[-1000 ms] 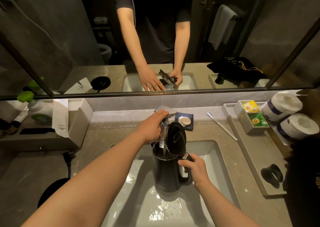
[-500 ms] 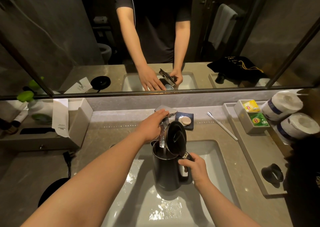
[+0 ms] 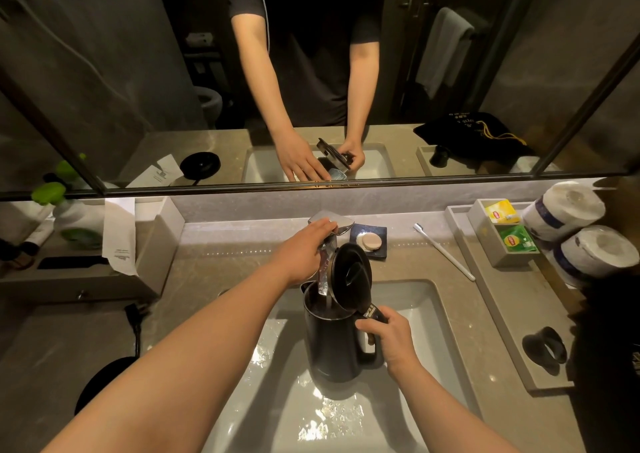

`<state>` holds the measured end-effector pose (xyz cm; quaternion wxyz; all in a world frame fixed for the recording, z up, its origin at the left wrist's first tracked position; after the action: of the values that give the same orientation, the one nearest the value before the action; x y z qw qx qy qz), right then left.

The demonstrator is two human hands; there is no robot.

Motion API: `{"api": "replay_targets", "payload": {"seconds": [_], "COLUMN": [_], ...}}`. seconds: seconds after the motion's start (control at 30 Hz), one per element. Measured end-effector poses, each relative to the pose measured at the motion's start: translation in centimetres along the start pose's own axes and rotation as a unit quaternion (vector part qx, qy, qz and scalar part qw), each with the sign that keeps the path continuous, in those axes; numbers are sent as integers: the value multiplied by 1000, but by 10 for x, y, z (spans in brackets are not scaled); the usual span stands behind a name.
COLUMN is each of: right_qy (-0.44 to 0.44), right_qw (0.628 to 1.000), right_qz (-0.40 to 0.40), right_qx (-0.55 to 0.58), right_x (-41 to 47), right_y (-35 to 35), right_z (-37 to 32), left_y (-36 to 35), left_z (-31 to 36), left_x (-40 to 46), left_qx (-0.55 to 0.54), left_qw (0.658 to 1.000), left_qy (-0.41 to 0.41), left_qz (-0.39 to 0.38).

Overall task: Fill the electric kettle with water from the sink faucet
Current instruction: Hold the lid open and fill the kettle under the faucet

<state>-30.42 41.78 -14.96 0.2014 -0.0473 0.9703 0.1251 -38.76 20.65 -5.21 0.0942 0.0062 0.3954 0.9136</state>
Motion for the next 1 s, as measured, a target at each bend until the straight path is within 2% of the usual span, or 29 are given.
{"api": "replay_targets", "payload": {"seconds": [1.0], "right_qy": [-7], "right_qw": [1000], "right_qz": [7], "right_qx": [-2], "right_x": [7], "right_y": [-1], "right_z": [8], "left_y": [2], "left_z": [1], "left_x": [-2], "left_qx": [3], "left_qw": [1000], "left_qy": [0], "left_qz": [13]}}
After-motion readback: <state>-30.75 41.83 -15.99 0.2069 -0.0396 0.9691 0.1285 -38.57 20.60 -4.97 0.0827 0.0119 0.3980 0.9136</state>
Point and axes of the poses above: each hand's wrist, its own x-axis towards the middle knuckle, its own y-axis out of the back of the hand, z = x × y, the point moved 3 cm from there along x, towards the middle knuckle, and after that the axes turned 12 degrees about -x, right-handed, at the moved point
